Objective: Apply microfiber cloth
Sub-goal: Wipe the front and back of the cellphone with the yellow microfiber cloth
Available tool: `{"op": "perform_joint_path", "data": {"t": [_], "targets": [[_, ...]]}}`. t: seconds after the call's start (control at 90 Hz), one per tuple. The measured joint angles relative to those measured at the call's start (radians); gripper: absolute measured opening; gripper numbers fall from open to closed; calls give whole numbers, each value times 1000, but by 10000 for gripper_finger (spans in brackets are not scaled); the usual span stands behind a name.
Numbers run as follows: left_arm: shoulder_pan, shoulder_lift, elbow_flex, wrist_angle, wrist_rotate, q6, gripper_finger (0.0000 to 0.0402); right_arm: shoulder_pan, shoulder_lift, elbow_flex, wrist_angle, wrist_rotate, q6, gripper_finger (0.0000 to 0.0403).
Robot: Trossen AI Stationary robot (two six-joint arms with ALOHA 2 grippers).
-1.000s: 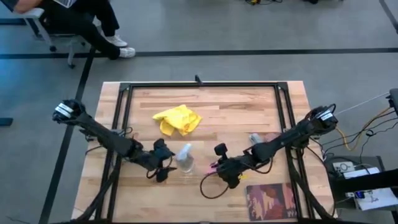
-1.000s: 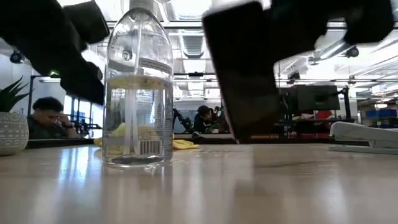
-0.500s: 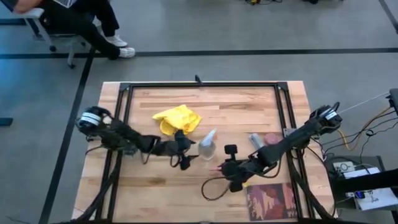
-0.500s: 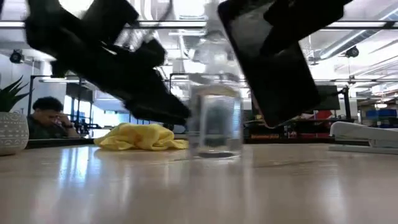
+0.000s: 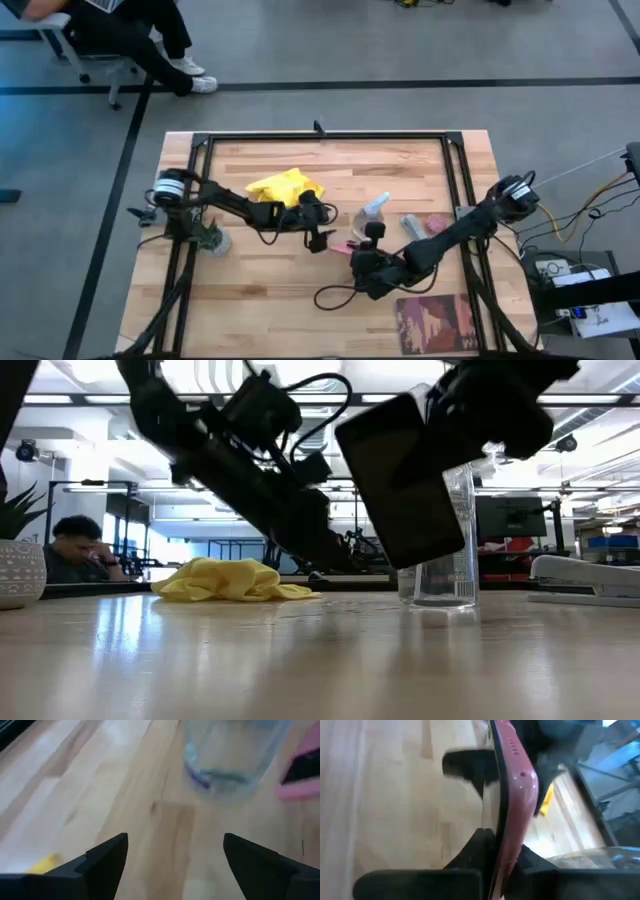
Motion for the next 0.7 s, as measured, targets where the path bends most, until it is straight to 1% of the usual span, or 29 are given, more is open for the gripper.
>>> {"op": "perform_joint_path", "data": {"t": [0.078,0.178,0.233,0.3,0.378,0.5,0.611,0.7], "targets": [[-3,-77,-1,-184,-19,-6,310,-10,23,0,3,41,5,3],[-4,-183,-31,-366,-50,-25,310,-30,49,-2,-13,78,9,3],[-3,-239,-56,-435,-69,-32,310,-46,62,-2,-13,79,10,3],[10,-310,-104,-459,-92,-32,310,-62,78,-3,-13,77,8,3],[39,-381,-175,-407,-145,-38,310,-76,88,-3,-9,77,8,3],[116,-455,-307,-183,-169,-62,310,-93,99,-4,33,75,7,3],[193,-457,-423,-6,-168,-62,310,-96,99,-4,79,75,-16,3],[241,-413,-492,105,-168,-61,310,-95,99,-4,112,74,-39,3]]}}
